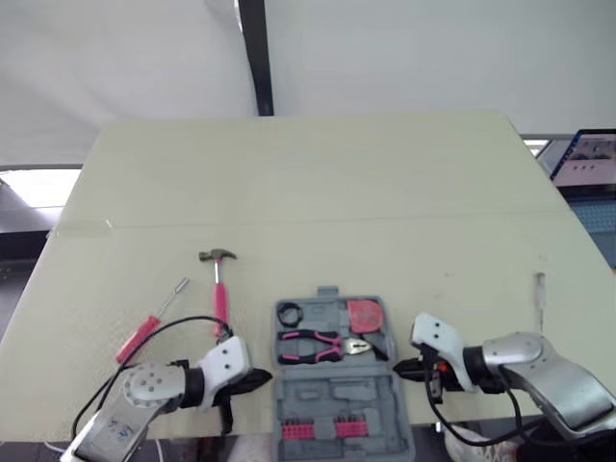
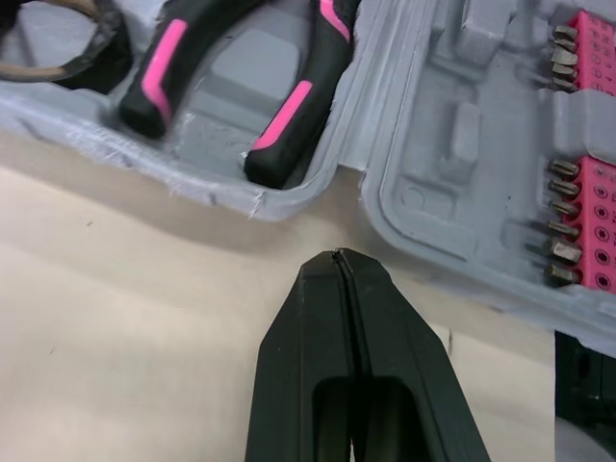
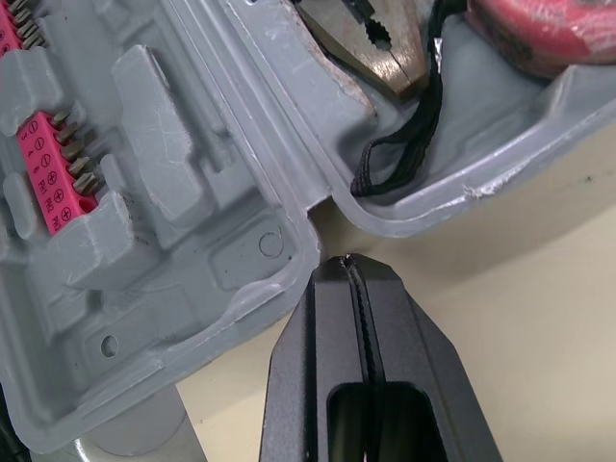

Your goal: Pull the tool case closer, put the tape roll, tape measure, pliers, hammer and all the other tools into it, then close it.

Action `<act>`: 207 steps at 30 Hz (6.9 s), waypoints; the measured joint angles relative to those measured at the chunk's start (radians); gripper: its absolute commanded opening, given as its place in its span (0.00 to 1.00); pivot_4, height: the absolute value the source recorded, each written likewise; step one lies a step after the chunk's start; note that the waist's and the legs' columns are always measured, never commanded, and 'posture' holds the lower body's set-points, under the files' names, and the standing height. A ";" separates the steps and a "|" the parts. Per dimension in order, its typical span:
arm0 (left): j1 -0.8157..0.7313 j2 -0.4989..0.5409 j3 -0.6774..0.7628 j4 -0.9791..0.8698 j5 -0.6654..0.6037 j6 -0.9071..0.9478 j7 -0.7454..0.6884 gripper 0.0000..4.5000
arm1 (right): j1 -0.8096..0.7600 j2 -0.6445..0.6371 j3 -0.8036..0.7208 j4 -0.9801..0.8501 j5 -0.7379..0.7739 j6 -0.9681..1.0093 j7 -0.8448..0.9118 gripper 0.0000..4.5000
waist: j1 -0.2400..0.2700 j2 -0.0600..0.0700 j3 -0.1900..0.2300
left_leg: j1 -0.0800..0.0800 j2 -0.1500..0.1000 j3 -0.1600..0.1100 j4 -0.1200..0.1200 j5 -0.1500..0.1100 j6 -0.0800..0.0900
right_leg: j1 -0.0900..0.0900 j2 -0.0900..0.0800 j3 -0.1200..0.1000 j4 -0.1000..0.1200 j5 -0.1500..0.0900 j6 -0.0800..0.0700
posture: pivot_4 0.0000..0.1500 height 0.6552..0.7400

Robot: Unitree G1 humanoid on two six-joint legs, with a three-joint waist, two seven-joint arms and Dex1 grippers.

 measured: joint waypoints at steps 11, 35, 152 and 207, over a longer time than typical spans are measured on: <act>-0.058 -0.044 -0.034 0.067 0.043 -0.043 -0.003 0.00 | -0.021 0.009 0.013 -0.015 -0.001 0.039 -0.010 0.00 | 0.003 0.000 0.000 | 0.000 0.000 0.000 0.001 0.000 0.000 | 0.001 0.000 0.000 0.000 0.000 0.000 | 1.00 1.00; -0.167 -0.123 -0.036 0.148 0.069 -0.022 -0.002 0.00 | -0.080 0.056 0.012 0.028 -0.075 0.039 -0.074 0.00 | 0.004 0.001 0.000 | 0.001 0.000 -0.001 0.002 0.000 0.000 | 0.001 0.000 0.000 0.002 0.000 0.000 | 1.00 1.00; -0.264 -0.190 0.027 0.266 0.105 -0.050 0.063 0.00 | -0.179 0.219 0.026 0.135 -0.217 0.002 -0.152 0.00 | -0.004 0.000 -0.001 | 0.001 0.000 -0.001 0.002 0.001 -0.001 | 0.001 0.000 0.000 0.003 0.000 0.000 | 1.00 1.00; 0.637 -0.235 0.622 -0.401 -0.284 -0.024 0.045 1.00 | 0.358 -0.070 -0.541 0.022 0.172 -0.086 0.124 0.97 | 0.007 -0.005 0.003 | 0.000 0.000 0.001 0.000 -0.001 0.002 | 0.002 0.000 0.000 -0.004 0.000 0.000 | 1.00 1.00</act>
